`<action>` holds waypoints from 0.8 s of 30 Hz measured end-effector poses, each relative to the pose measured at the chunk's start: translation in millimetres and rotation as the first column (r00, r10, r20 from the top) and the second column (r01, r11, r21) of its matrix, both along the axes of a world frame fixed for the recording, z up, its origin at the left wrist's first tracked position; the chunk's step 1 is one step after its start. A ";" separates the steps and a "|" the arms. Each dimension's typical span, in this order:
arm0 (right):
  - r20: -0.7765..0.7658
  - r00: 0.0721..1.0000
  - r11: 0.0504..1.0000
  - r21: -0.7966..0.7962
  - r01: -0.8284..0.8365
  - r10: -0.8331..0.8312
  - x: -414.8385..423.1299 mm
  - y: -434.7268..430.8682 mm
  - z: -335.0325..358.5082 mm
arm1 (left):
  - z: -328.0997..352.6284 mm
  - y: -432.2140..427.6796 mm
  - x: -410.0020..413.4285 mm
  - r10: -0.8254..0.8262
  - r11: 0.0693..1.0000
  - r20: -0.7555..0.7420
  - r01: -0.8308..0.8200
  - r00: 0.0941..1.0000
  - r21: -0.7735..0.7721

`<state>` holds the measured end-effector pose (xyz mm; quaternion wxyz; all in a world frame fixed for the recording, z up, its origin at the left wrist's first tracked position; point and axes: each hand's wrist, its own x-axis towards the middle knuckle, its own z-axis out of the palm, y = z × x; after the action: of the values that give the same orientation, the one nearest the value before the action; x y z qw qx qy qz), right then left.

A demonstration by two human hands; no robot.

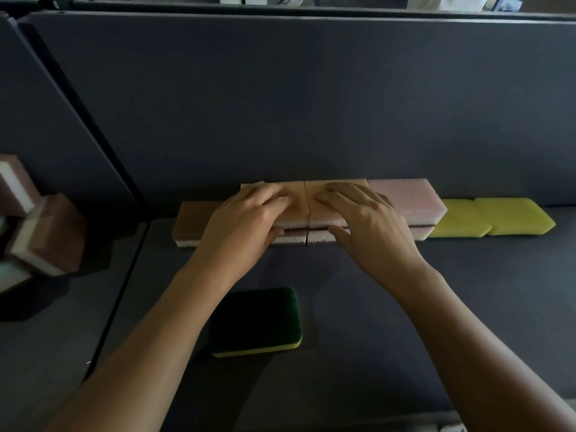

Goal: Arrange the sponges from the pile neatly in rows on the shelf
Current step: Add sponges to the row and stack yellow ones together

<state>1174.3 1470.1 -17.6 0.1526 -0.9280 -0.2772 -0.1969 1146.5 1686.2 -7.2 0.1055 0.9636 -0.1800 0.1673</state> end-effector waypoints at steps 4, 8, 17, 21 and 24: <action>-0.012 1.000 1.000 0.006 0.009 -0.009 -0.3 1.8 -0.7 | -1.7 0.2 1.3 0.008 1.000 0.007 -0.008 1.000 -0.006; -0.066 0.998 1.000 -0.013 -0.006 0.005 -3.7 -0.3 5.6 | 5.1 5.7 -1.8 0.006 1.000 -0.006 -0.006 1.000 0.006; -0.054 0.995 0.992 0.096 -0.077 0.083 -63.6 15.7 21.1 | 18.5 26.8 -68.5 -0.032 0.998 0.032 0.034 0.999 -0.051; -0.101 0.993 0.996 0.069 -0.062 0.069 -87.0 26.7 15.7 | 8.6 34.2 -93.2 -0.065 0.994 -0.041 0.061 0.997 -0.086; -0.123 0.991 0.997 0.061 -0.045 0.052 -100.5 33.8 9.5 | 1.3 41.6 -106.0 -0.094 0.991 -0.091 0.085 0.991 -0.104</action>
<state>1073.8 1503.9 -8.1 0.2011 -0.9265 -0.2839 -0.1430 1040.5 1727.8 -5.9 0.1693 0.9550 -0.2091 0.1248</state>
